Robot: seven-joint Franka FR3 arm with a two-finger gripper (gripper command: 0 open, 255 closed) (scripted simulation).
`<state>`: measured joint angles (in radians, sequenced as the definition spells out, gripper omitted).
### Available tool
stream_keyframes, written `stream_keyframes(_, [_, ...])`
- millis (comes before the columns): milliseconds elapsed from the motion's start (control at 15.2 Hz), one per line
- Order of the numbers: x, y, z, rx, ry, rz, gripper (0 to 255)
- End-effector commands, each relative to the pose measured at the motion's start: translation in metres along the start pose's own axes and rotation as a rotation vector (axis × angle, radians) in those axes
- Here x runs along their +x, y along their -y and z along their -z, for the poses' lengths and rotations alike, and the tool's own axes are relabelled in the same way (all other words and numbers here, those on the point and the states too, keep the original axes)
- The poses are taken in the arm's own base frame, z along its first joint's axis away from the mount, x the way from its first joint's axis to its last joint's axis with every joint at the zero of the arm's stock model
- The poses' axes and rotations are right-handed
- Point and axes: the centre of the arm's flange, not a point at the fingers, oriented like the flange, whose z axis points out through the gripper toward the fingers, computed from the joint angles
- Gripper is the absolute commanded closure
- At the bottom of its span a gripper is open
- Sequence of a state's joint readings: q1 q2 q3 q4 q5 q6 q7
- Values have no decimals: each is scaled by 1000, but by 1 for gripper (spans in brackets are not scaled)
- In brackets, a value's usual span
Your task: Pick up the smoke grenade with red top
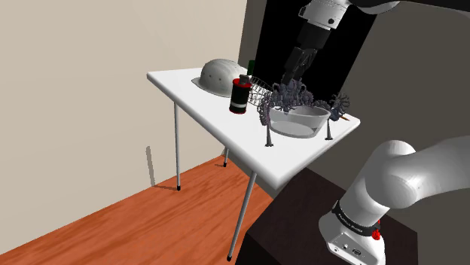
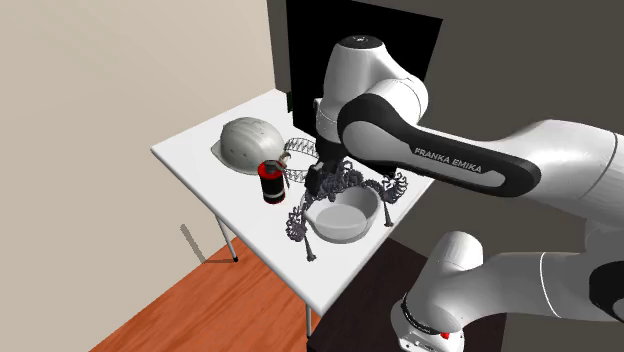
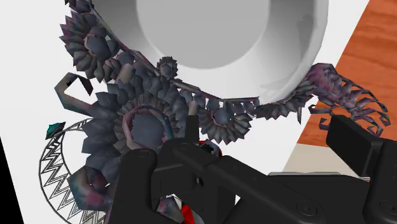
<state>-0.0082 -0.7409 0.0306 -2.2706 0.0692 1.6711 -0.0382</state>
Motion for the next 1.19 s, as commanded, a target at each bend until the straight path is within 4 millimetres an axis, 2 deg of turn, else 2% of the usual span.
stream_keyframes(0, [0,0,0,0,0,0,0])
stream_keyframes(462, [109,-27,-14,65,126,-38,0])
stream_keyframes(990, [229,-61,-50,140,270,-81,0])
stream_keyframes(1122, [234,-62,-57,143,277,-83,0])
